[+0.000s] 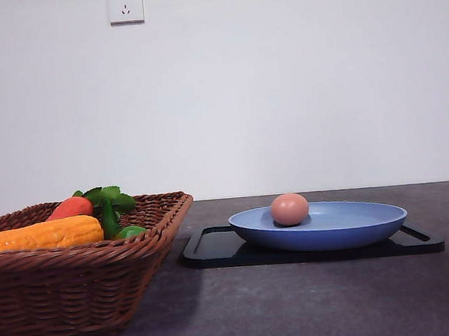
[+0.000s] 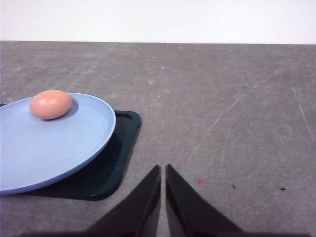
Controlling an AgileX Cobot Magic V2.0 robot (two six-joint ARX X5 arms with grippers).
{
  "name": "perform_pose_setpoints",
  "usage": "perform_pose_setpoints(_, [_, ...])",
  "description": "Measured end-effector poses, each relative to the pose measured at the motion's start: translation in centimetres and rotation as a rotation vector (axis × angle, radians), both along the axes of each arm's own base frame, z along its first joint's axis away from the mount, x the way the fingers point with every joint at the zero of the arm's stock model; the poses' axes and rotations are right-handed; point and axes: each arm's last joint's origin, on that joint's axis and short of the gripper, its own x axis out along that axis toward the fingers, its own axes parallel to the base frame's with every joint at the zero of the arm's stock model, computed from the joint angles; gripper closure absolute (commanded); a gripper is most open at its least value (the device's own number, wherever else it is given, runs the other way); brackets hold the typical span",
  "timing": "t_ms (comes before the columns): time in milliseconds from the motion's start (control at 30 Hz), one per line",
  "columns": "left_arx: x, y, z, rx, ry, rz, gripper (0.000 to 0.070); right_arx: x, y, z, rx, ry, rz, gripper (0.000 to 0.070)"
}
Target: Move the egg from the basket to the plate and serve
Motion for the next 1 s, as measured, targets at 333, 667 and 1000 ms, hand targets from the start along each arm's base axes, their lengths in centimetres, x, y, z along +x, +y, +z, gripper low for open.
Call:
perform_pose_setpoints(333, [0.0, 0.0, 0.0, 0.0, 0.0, 0.0, 0.07, 0.0, 0.0, 0.0, 0.0, 0.0, 0.0, 0.07])
perform_pose_setpoints(667, [0.0, 0.0, 0.0, 0.0, 0.0, 0.0, 0.07, 0.0, 0.0, 0.0, 0.0, 0.0, 0.0, 0.07])
perform_pose_setpoints(1000, [0.0, 0.0, 0.0, 0.0, 0.0, 0.0, 0.07, 0.0, 0.0, 0.0, 0.0, 0.0, 0.0, 0.07])
